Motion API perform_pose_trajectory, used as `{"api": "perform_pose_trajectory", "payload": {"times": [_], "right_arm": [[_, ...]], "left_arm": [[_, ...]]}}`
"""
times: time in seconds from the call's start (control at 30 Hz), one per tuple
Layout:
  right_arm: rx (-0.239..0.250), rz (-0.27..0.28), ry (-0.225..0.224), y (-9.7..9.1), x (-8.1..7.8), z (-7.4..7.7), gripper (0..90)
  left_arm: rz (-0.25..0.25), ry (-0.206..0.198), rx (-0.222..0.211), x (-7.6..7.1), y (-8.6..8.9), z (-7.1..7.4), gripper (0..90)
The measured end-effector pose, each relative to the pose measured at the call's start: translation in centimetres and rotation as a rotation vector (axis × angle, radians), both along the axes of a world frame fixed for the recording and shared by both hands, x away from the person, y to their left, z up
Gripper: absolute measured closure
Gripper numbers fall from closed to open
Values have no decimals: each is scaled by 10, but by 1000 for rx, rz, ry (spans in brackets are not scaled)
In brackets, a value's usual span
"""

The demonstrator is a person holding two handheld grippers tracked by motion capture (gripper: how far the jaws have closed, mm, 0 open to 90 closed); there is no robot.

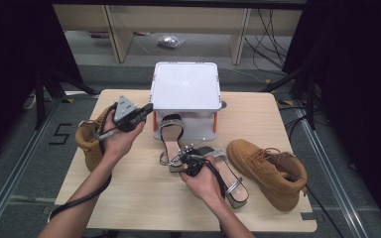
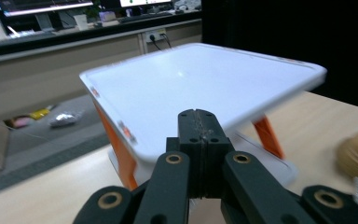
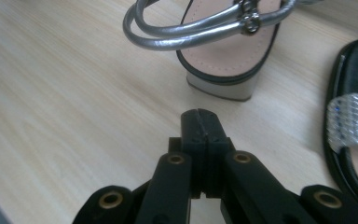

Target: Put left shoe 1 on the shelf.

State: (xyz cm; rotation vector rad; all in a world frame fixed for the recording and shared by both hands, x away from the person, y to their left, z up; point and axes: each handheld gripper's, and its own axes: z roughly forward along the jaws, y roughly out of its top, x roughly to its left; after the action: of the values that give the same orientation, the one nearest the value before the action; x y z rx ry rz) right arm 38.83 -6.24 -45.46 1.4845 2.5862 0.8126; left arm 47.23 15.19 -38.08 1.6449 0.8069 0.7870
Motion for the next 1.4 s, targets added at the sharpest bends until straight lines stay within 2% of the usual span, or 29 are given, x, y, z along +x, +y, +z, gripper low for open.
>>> {"api": "perform_pose_trajectory", "payload": {"times": [0.03,0.07,0.1,0.2,0.23,0.33,0.43,0.5,0.57,0.6,0.63,0.73,0.83,0.93,0.97,1.03,1.07,1.1,1.13,1.23,1.4], "right_arm": [[1,21,-32,0,1,-3,900],[15,0,-31,3,0,-5,900],[15,7,-42,3,1,-6,900],[12,9,-59,6,2,-12,900],[14,0,-49,7,2,-13,900],[11,-5,-66,10,3,-21,900],[9,-8,-71,10,4,-23,900],[10,-25,-56,11,4,-24,900],[16,-18,-89,11,7,-25,900],[16,-18,-89,11,7,-25,900],[21,-32,-66,12,7,-25,900],[19,-32,-66,13,6,-26,900],[32,-41,-59,14,6,-25,900],[44,-40,-73,14,6,-25,900],[53,-28,-93,14,7,-25,900],[64,-37,-83,15,7,-24,900],[65,-32,-93,15,9,-25,900],[68,-39,-76,15,9,-25,900],[70,-36,-88,15,11,-25,900],[73,-47,-89,15,14,-23,900],[107,-35,-109,20,21,-19,900]], "left_arm": [[5,-5,13,8,-5,3,893],[6,-8,22,11,-6,4,893],[15,-6,39,19,-10,6,893],[43,21,72,35,-15,4,895],[48,30,71,38,-16,2,895],[62,62,81,45,-17,-4,896],[69,77,87,48,-17,-9,896],[82,95,87,49,-16,-12,896],[81,98,83,49,-16,-14,897],[79,100,82,49,-16,-14,897],[72,111,82,50,-17,-13,896],[70,103,120,49,-19,-11,896],[87,116,122,49,-19,-11,897],[89,132,117,50,-20,-9,897],[89,139,113,50,-20,-9,898],[88,147,108,51,-19,-8,898],[85,150,103,51,-19,-8,898],[85,155,95,51,-18,-8,898],[83,156,91,52,-18,-8,898],[79,159,90,52,-17,-8,898],[77,164,81,52,-17,-8,898]]}}
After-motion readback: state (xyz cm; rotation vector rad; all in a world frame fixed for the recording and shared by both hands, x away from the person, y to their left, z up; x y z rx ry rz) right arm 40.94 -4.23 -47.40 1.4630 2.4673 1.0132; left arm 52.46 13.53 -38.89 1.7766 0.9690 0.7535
